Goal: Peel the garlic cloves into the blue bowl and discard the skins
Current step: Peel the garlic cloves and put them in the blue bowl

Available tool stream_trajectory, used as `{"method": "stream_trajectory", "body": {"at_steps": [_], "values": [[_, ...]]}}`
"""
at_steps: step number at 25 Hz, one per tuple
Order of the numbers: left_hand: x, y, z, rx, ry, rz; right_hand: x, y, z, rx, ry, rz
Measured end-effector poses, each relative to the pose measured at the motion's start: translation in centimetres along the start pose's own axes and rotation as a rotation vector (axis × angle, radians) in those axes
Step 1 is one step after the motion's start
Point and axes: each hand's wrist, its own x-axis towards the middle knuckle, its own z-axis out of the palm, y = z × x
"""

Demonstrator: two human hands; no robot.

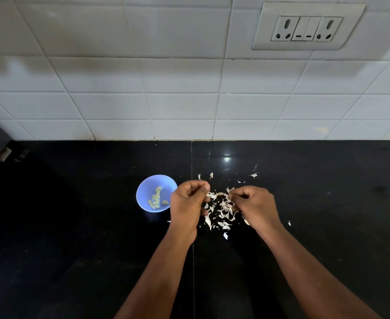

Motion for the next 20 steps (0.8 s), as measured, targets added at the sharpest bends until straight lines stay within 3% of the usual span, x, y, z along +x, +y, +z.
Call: {"method": "stream_trajectory", "body": {"at_steps": [4, 6, 9, 11, 14, 16, 18, 20], "values": [[1.1, 3.1, -2.8, 0.247, 0.219, 0.205, 0.8, -0.2, -0.9, -0.44, 0.054, -0.071], [1.9, 3.9, -4.7, 0.512, 0.291, 0.223, 1.3, 0.0, -1.0, -0.615, -0.012, -0.08], [3.4, 3.5, -6.9, 1.006, 0.331, 0.214, 1.9, 0.7, -1.3, -0.605, -0.119, -0.087], [4.1, 2.7, -7.5, 1.117, 0.327, 0.214, 2.0, 1.0, -2.4, -0.593, -0.077, -0.066], [3.7, 1.6, -7.1, 1.043, 0.382, 0.341, 1.8, 1.3, -4.1, -0.665, -0.042, -0.02], [2.9, 1.4, -6.0, 0.825, 0.387, 0.469, 1.6, 1.8, -4.3, -0.706, -0.071, 0.009], [1.9, 1.2, -4.4, 0.657, 0.291, 0.525, 1.3, 2.3, -3.6, -0.739, -0.1, 0.001], [0.9, 0.7, -2.7, 0.642, 0.166, 0.504, 1.0, 2.9, -2.6, -0.754, -0.127, -0.017]]}}
